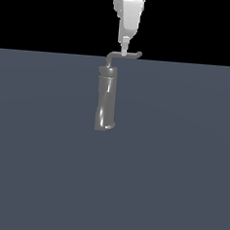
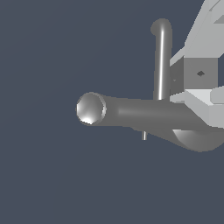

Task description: Turn on the faucet by rotating a designated handle.

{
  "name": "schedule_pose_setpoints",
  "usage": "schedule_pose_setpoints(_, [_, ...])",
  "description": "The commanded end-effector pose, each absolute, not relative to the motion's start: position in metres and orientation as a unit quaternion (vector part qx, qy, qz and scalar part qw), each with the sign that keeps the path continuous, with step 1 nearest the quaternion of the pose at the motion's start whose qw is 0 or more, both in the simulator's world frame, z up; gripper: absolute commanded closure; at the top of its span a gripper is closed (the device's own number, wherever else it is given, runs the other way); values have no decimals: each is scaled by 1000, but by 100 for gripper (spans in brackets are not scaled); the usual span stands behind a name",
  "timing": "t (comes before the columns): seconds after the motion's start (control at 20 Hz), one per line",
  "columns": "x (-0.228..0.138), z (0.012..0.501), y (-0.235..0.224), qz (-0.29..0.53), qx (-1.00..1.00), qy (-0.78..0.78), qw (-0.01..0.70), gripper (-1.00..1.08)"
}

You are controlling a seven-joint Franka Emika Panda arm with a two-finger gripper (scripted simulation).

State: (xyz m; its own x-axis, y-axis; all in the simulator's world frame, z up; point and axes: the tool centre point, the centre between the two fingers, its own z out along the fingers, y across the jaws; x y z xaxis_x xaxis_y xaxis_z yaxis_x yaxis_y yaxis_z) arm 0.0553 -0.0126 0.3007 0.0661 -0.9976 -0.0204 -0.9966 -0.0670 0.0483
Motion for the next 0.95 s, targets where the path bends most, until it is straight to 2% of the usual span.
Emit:
schedule_pose_setpoints(0.0, [80,300,-33,-3,721,-693,-2,108])
schedule_pose_setpoints(0.9, [116,300,-55,0,710,-704,0,108])
